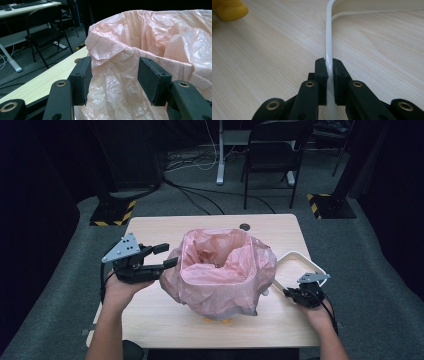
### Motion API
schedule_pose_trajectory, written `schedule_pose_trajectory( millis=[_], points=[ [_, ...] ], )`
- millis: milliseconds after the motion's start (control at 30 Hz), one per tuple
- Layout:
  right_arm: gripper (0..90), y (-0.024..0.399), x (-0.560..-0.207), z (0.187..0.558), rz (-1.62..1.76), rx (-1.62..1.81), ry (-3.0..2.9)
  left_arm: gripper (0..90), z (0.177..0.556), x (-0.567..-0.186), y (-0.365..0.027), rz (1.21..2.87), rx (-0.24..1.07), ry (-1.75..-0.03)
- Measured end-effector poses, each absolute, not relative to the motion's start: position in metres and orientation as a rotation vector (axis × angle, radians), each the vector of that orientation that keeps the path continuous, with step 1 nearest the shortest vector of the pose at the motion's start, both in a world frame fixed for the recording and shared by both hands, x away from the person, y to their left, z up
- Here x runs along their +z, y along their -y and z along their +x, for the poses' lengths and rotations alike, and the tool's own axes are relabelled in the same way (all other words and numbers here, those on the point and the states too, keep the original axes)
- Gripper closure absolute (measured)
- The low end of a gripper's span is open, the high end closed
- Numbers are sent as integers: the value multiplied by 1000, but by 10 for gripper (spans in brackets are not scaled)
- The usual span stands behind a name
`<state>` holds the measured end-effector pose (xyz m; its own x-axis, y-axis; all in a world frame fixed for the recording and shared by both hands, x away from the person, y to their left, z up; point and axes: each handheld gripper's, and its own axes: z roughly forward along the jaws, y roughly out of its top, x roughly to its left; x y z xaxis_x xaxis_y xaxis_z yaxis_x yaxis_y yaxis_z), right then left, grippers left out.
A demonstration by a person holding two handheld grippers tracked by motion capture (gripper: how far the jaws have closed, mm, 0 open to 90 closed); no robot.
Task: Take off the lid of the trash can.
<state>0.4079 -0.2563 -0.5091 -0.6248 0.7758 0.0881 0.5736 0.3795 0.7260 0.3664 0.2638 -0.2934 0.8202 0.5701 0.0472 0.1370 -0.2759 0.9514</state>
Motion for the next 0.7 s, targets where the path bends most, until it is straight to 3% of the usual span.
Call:
schedule_pose_trajectory(
  millis=[533, 700],
  points=[
    [828, 251, -507, 407, 1182, 1076, -2395, 447, 366, -293, -265, 1829, 460, -541],
    [743, 251, -505, 407, 1197, 1103, -2370, 445, 366, -293, -265, 1830, 460, -542]
  ],
)
